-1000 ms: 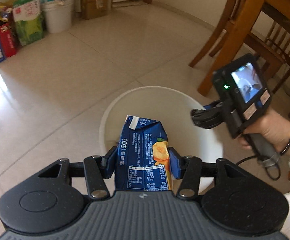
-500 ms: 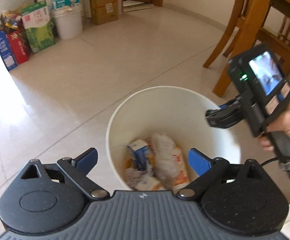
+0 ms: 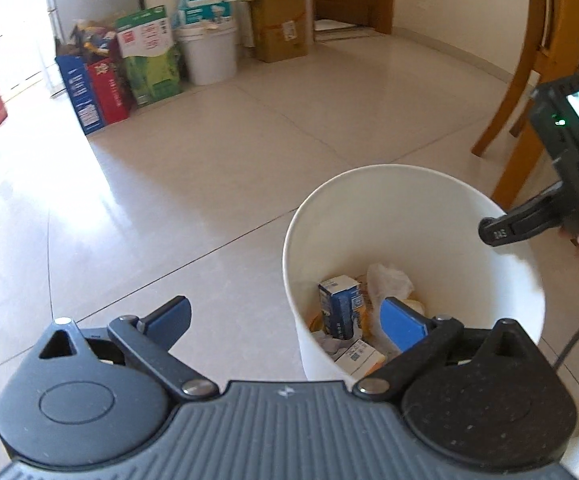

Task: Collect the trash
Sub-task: 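Lower the wastebasket to the floor and release it from the right gripper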

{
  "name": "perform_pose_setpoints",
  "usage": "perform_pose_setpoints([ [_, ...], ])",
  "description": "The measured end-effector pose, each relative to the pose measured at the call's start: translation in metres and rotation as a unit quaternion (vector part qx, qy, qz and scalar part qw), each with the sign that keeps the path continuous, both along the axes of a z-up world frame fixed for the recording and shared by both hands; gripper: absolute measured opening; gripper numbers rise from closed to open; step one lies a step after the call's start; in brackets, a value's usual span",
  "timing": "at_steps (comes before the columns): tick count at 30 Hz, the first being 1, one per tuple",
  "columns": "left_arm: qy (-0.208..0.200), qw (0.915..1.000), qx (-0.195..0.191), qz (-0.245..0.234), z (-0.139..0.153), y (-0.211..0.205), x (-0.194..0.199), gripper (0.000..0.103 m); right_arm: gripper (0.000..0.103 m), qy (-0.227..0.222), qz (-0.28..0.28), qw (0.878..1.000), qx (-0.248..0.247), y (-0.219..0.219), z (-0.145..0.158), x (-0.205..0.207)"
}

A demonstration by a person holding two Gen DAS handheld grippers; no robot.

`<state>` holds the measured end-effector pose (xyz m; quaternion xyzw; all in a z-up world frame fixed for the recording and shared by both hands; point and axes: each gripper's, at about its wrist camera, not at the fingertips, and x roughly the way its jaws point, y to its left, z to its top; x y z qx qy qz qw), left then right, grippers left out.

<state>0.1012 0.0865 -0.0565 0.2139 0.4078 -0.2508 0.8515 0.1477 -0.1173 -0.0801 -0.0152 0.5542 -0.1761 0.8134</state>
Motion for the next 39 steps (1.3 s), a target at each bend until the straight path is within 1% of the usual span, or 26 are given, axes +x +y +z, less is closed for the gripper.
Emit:
perform_pose_setpoints([
  [3,-0.005,0.9997,-0.005,0.022,-0.003,0.004,-0.003,0.101,0.027,0.001,0.005,1.000,0.004,0.002,0.001,-0.005],
  [8,0.018,0.9987,-0.015,0.045,-0.006,0.009,-0.006,0.101,0.034,0.009,0.014,1.000,0.005,0.010,0.003,-0.017],
  [10,0.020,0.9983,-0.011,0.053,-0.006,0.010,-0.008,0.101,0.038,0.013,0.016,1.000,0.010,0.013,0.004,-0.021],
  [11,0.023,0.9981,-0.005,0.057,-0.006,0.010,-0.008,0.101,0.044,0.015,0.015,1.000,0.015,0.015,0.005,-0.024],
  [12,0.027,0.9980,-0.001,0.058,-0.006,0.010,-0.008,0.101,0.053,0.017,0.014,1.000,0.022,0.016,0.007,-0.026],
  [13,0.030,0.9978,0.003,0.059,-0.006,0.010,-0.008,0.101,0.057,0.019,0.013,0.999,0.031,0.019,0.009,-0.030],
  [15,0.034,0.9975,0.014,0.060,-0.005,0.010,-0.010,0.101,0.072,0.019,0.011,0.999,0.042,0.025,0.013,-0.036],
  [16,0.034,0.9974,0.018,0.061,-0.004,0.010,-0.011,0.101,0.075,0.021,0.010,0.999,0.044,0.028,0.015,-0.039],
  [18,0.031,0.9972,0.027,0.062,-0.003,0.009,-0.014,0.101,0.086,0.021,0.007,0.999,0.044,0.035,0.021,-0.046],
  [23,0.044,0.9952,0.051,0.070,0.001,0.006,-0.020,0.101,0.100,0.026,-0.024,0.998,0.047,0.044,0.038,-0.063],
  [24,0.045,0.9951,0.054,0.069,0.002,0.006,-0.022,0.101,0.102,0.029,-0.031,0.998,0.051,0.045,0.042,-0.066],
  [28,0.052,0.9946,0.060,0.067,0.009,0.001,-0.030,0.101,0.103,0.042,-0.050,0.996,0.068,0.053,0.055,-0.082],
  [30,0.062,0.9941,0.057,0.069,0.014,-0.001,-0.032,0.101,0.103,0.041,-0.059,0.994,0.079,0.057,0.061,-0.090],
  [35,0.099,0.9901,0.045,0.089,0.022,-0.003,-0.035,0.101,0.103,0.027,-0.077,0.991,0.108,0.061,0.077,-0.111],
  [39,0.091,0.9891,0.051,0.105,0.029,-0.005,-0.039,0.101,0.103,0.015,-0.086,0.985,0.147,0.064,0.088,-0.123],
])
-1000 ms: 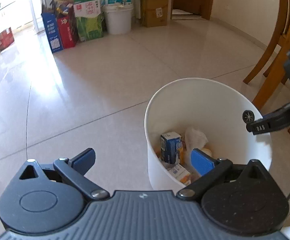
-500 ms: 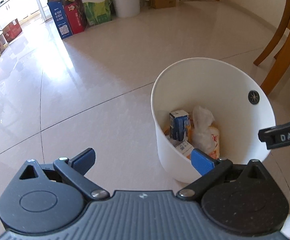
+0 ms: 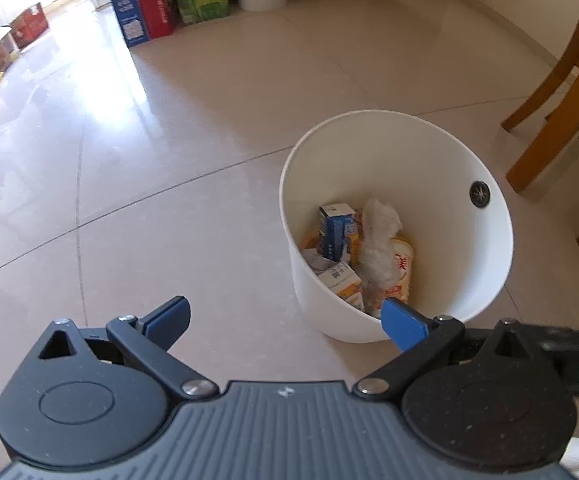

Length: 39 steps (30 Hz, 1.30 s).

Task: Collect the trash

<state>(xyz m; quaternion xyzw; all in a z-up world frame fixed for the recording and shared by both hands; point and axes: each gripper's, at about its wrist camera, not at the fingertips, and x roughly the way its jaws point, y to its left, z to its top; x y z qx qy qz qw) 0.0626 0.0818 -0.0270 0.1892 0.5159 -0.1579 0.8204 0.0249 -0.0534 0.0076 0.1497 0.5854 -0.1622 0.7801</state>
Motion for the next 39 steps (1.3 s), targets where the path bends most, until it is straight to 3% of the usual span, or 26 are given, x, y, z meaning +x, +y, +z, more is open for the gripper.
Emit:
perform_pose_setpoints([
  [11,0.002,0.9999,0.013,0.003,0.011,-0.002,-0.005,0.101,0.103,-0.039,0.015,0.999,-0.019,0.007,0.025,-0.013],
  [39,0.002,0.9999,0.016,-0.001,0.017,-0.012,-0.009,0.101,0.103,-0.042,0.009,0.999,-0.023,-0.006,0.025,-0.014],
])
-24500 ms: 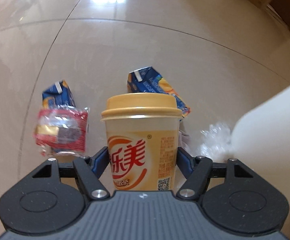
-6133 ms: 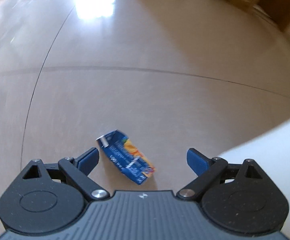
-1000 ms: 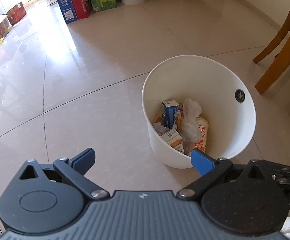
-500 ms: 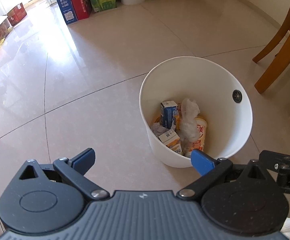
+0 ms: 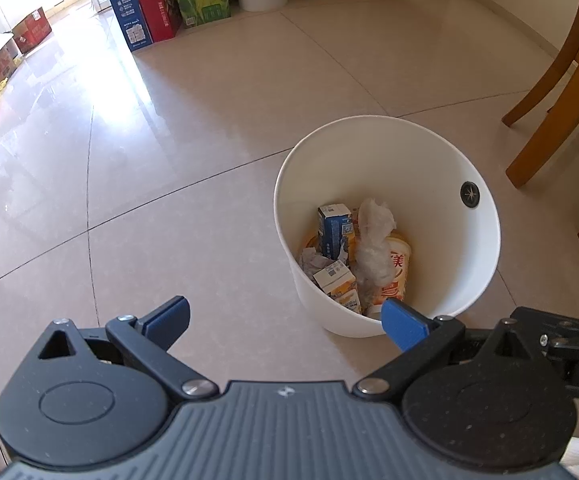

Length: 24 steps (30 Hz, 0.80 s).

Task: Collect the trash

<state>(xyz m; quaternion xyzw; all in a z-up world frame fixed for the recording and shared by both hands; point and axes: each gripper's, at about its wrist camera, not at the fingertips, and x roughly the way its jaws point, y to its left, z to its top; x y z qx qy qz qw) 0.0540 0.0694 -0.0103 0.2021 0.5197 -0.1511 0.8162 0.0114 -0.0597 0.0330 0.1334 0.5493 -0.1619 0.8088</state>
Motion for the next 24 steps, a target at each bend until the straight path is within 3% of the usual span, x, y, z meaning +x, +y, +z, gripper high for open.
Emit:
perform_pose_setpoints([
  [24,0.002,1.0000,0.000,-0.006,0.0022,-0.0028,-0.0007,0.101,0.103,0.003,0.008,1.000,-0.007,0.0037,0.0007,0.0014],
])
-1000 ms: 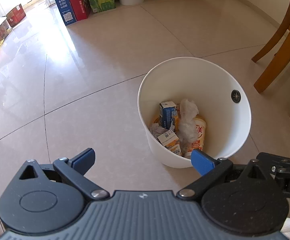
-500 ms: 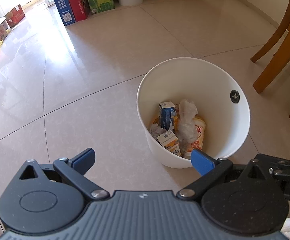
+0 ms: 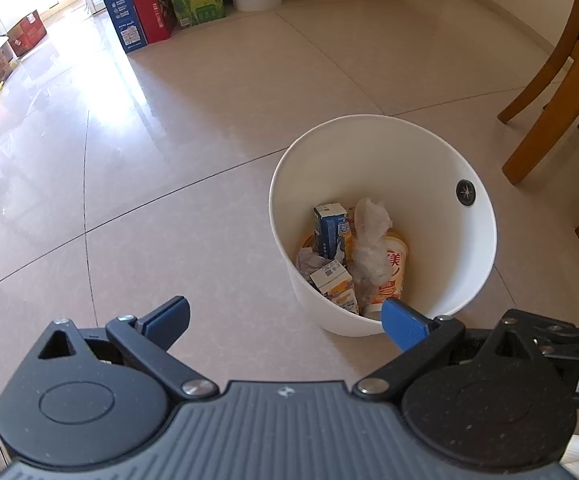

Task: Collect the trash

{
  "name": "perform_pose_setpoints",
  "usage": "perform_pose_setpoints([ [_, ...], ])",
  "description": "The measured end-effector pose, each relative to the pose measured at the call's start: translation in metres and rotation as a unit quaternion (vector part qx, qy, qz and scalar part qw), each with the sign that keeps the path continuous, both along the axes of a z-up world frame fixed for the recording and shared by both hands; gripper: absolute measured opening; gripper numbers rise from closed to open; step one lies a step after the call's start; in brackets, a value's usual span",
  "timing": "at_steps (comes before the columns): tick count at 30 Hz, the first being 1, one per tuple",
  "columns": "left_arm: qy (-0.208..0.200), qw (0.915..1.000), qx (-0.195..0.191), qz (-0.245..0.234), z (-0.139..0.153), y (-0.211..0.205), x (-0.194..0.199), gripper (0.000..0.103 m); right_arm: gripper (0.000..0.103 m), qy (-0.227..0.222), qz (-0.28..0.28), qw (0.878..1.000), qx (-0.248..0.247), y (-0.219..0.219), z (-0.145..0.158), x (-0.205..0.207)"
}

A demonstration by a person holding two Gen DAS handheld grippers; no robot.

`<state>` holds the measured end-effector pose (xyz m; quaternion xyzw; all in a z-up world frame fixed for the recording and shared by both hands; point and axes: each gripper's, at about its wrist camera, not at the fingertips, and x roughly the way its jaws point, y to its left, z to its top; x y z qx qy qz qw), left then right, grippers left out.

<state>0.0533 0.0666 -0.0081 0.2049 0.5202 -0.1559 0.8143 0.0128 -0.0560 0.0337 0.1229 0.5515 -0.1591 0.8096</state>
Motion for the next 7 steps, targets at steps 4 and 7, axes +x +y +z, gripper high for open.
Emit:
perform_pose_setpoints([
  [4,0.001,1.0000,-0.001,0.001,0.0002,0.0009,0.0003,0.101,0.103,0.000,-0.003,1.000,0.002,-0.0009,0.0003,0.0001],
  [7,0.002,1.0000,0.000,0.000,0.0001,0.0001,0.0003,0.101,0.103,0.001,-0.003,1.000,0.002,-0.0010,0.0001,-0.0001],
])
